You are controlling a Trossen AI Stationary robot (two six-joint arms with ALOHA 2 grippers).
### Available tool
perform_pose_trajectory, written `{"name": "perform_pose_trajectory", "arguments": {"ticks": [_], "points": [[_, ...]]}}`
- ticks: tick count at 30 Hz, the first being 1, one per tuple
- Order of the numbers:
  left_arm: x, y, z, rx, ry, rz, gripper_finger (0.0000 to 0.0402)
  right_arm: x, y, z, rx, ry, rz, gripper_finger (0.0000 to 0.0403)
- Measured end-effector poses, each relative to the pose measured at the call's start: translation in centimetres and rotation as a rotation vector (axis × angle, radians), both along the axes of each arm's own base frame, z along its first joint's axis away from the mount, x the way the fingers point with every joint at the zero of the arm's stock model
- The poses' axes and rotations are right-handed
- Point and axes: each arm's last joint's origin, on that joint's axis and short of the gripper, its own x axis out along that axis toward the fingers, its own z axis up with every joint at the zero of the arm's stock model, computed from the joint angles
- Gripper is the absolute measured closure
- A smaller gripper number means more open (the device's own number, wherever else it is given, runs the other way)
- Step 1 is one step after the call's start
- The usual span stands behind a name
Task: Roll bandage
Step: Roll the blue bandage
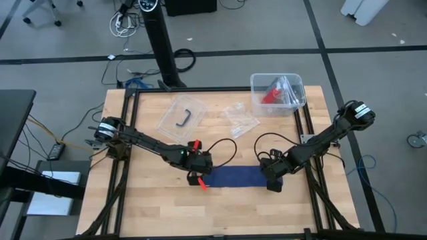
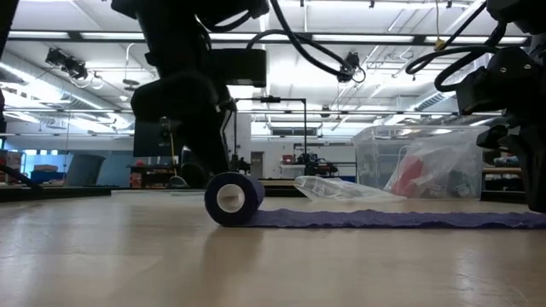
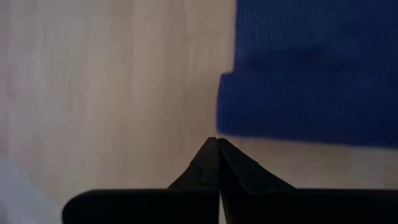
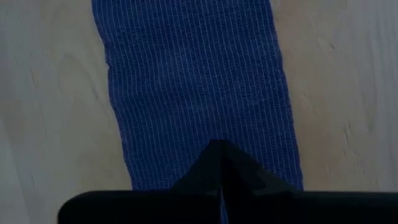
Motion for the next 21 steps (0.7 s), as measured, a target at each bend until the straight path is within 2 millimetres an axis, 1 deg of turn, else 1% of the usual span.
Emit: {"name": "perform_pose_trajectory", "arguments": {"ticks": [4, 8, 15, 18, 21], "points": [[0.5, -0.2, -0.2, -0.050, -0.067, -0.013, 0.0401, 0.0, 0.0, 0.0, 0.000, 0.000, 0.000, 0.0403], [0.8, -0.3, 0.0, -0.062, -0.106, -0.021, 0.0401, 0.0, 0.0, 0.0, -0.001, -0.001, 0.000, 0.0403], [2.0, 0.6, 0.4, -0.053, -0.204, -0.049, 0.0401, 0.0, 0.0, 0.0, -0.003, -0.002, 0.006, 0.0403], [1.9, 0.8, 0.4, -0.033, -0.157, -0.061, 0.0400, 0.0, 0.0, 0.0, -0.004, -0.002, 0.007, 0.0403], [1.3, 0.5, 1.2, -0.022, -0.074, -0.058, 0.0400, 0.0, 0.0, 0.0, -0.004, -0.002, 0.007, 0.0403]]}}
